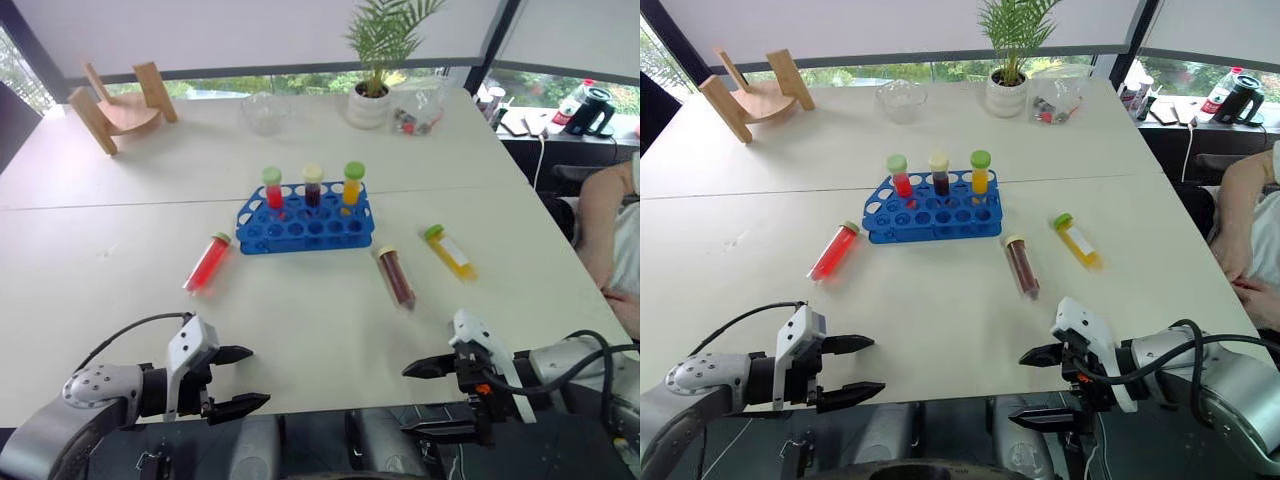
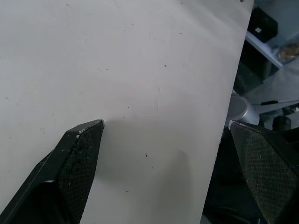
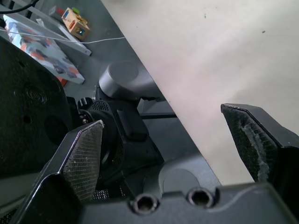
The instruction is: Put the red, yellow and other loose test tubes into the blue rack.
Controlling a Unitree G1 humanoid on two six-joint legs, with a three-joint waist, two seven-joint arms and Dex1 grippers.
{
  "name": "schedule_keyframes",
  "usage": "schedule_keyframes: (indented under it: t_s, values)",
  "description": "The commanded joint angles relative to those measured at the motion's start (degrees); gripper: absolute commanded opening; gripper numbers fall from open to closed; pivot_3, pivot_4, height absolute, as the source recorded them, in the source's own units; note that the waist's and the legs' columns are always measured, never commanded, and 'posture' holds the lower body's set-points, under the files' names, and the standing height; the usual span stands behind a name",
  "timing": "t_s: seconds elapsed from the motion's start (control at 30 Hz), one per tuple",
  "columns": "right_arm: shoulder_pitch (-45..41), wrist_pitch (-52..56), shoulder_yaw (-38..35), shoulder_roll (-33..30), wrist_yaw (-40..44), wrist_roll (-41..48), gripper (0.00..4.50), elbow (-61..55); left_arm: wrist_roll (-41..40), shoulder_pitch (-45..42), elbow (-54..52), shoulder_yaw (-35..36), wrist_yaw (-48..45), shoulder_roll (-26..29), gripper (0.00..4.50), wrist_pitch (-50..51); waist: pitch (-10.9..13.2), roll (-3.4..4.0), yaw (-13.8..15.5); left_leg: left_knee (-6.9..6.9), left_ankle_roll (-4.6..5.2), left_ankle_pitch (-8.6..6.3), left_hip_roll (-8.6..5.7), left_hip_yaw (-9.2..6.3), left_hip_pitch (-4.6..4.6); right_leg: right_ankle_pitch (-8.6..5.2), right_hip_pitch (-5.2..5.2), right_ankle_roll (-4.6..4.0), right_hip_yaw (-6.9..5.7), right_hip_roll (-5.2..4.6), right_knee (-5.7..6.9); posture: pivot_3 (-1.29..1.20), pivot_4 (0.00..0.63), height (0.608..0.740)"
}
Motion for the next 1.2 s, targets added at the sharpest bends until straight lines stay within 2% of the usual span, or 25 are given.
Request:
schedule_keyframes:
  t_s: [0.03,0.27,0.67,0.83,0.9,1.0,1.07,1.17,1.2]
  values:
    - [0.1,-1.3,-1.6,-1.1,0.3,0.0,4.5,-1.1,0.0,-0.2,0.9,0.7,-1.5,0.5,4.42,-1.5,0.0,0.01,-0.1,-0.04,0.01,0.0,0.0,0.0,0.0,-0.02,-0.01,-0.01,0.0,0.01,0.0,0.0,0.15,0.74]
    - [-1.5,-1.0,-0.6,-1.5,-0.3,0.2,4.5,-0.8,0.6,-0.6,0.4,-1.1,-1.4,0.2,4.42,-1.8,0.0,0.01,-0.1,-0.16,0.01,0.0,0.01,-0.03,0.02,-0.03,-0.04,-0.02,0.0,0.04,0.0,0.0,0.15,0.74]
    - [-2.6,-2.5,0.6,-1.4,-0.7,-2.0,4.5,0.4,2.1,-6.8,0.8,-6.4,-0.1,-0.9,4.42,-0.6,0.0,0.01,-0.1,-0.17,0.01,0.0,-0.01,-0.03,0.02,-0.05,-0.03,0.0,0.01,0.03,-0.01,0.0,0.15,0.74]
    - [-2.4,-2.6,-0.9,-1.9,-0.4,-1.5,4.5,0.9,1.1,-9.8,-0.6,-7.7,2.1,-1.7,4.42,2.2,0.0,0.01,0.0,-0.17,0.01,0.0,-0.02,-0.03,0.02,-0.05,-0.03,0.01,0.01,0.02,-0.01,0.0,0.15,0.74]
    - [-3.9,-1.9,-3.7,-2.0,-0.2,0.5,4.5,1.6,-0.4,-12.4,-1.0,-7.2,3.1,-2.2,4.42,4.3,0.0,0.01,0.0,-0.17,0.01,0.0,-0.02,-0.03,0.01,-0.05,-0.02,0.01,0.01,0.03,-0.01,0.0,0.15,0.74]
    - [-16.4,2.3,-9.8,-3.3,-1.4,7.4,4.5,7.7,-5.2,-20.8,-0.5,-4.8,3.5,-1.4,4.42,9.9,0.1,0.06,-0.2,-0.12,0.01,0.0,-0.02,-0.03,0.02,-0.03,-0.01,0.02,0.02,0.03,0.0,0.0,0.15,0.74]
    - [-29.2,3.6,-8.9,-6.7,-1.3,5.8,4.5,16.7,-8.8,-29.5,-0.3,-3.7,1.1,1.4,4.42,13.8,0.5,0.19,-0.4,0.14,0.0,0.0,-0.01,0.0,0.01,0.09,-0.01,-0.04,0.02,0.04,0.09,0.0,0.15,0.74]
    - [-39.7,3.2,-2.2,-10.1,0.7,0.3,4.5,25.1,-10.8,-37.3,0.1,-3.8,-0.8,3.7,4.42,15.8,0.4,0.14,-0.2,0.09,-0.03,0.03,-0.02,-0.01,0.02,0.12,0.0,-0.02,0.01,0.05,0.06,0.0,0.15,0.74]
    - [-43.3,3.2,2.8,-11.2,1.9,-3.3,4.5,27.9,-10.5,-40.1,0.3,-4.1,-0.5,4.1,4.42,16.0,0.4,0.12,-0.2,0.0,0.0,0.01,-0.02,-0.01,0.0,0.09,-0.03,0.0,0.0,0.05,0.02,0.0,0.15,0.74]
